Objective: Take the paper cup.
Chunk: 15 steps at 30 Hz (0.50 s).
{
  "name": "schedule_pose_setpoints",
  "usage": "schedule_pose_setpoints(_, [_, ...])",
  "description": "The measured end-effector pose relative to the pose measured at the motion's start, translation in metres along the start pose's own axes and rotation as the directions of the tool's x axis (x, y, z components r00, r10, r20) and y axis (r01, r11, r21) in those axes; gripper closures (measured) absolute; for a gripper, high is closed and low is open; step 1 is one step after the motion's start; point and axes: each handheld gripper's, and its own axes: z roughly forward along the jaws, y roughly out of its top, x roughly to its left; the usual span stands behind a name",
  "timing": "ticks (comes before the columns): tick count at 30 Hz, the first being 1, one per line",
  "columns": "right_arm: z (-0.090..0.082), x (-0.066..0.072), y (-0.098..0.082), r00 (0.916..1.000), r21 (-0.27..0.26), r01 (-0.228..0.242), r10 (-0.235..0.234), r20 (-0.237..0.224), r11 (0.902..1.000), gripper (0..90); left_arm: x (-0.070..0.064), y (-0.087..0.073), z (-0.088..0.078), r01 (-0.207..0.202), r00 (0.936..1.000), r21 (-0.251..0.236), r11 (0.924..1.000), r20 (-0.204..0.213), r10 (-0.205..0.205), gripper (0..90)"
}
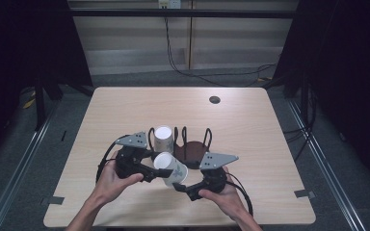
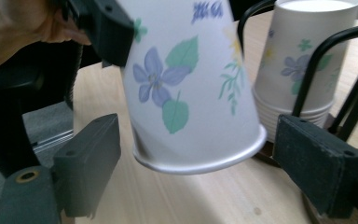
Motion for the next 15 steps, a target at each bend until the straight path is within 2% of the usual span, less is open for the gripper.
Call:
schedule_pose_setpoints(7, [0.003, 0.001, 0.000, 0.9999, -0.009, 0.017, -0.017, -0.003, 0.9998, 15.0, -0.004, 0.002, 0.006, -0.007, 0.9995, 0.013, 0.9999, 0.029, 0.007, 36.4])
schedule_pose_setpoints(15, [0.005, 0.004, -0.001, 0.9985, -0.031, 0.042, -0.043, -0.033, 0.9987, 19.9, -0.008, 0.005, 0.011, -0.007, 0.9980, 0.012, 0.9999, 0.063, 0.006, 36.4])
